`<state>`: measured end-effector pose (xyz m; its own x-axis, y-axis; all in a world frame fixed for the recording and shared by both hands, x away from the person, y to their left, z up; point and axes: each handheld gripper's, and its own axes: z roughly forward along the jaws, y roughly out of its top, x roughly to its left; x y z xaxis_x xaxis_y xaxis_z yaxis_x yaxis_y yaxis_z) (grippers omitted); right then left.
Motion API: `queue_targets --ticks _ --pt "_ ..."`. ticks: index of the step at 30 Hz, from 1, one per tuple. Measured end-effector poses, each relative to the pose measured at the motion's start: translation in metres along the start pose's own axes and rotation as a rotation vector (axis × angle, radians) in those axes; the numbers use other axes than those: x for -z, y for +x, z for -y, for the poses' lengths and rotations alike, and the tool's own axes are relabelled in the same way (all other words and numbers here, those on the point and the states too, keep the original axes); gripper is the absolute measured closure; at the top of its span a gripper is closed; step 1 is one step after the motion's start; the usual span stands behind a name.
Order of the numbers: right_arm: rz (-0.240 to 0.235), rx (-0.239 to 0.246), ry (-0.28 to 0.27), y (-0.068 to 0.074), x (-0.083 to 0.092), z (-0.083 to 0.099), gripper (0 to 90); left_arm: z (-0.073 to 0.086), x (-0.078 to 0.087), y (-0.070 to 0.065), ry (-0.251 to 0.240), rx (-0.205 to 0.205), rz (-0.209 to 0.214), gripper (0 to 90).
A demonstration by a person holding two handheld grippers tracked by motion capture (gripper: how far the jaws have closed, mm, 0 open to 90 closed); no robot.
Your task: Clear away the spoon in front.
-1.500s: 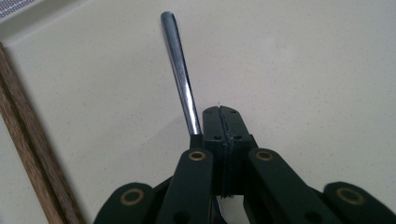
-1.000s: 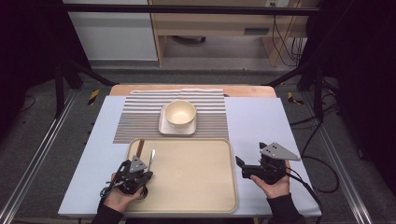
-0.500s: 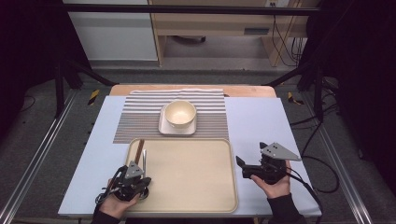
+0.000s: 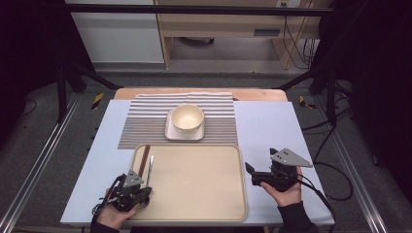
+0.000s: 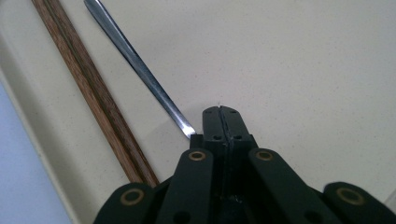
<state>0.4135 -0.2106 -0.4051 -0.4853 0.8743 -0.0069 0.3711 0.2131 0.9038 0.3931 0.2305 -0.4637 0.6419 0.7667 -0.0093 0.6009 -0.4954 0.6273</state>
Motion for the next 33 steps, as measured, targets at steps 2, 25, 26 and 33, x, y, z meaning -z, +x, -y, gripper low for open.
queue_targets --ticks 2,25,26,33 --pt "0.0 0.001 -0.001 0.0 0.0 0.0 3.8 0.0 0.0 0.0 0.0 0.001 -0.002 89.7" --pt "0.003 0.001 0.003 0.0 -0.001 0.0 3.8 -0.018 0.016 0.003 -0.187 0.041 -0.052 64.7" --pt "0.003 0.001 0.003 0.0 -0.001 0.0 3.8 -0.02 0.017 0.005 -0.192 0.041 -0.059 61.4" --pt "0.0 -0.011 -0.002 -0.001 0.0 -0.001 3.8 -0.037 0.024 0.016 -0.264 0.08 -0.082 47.1"
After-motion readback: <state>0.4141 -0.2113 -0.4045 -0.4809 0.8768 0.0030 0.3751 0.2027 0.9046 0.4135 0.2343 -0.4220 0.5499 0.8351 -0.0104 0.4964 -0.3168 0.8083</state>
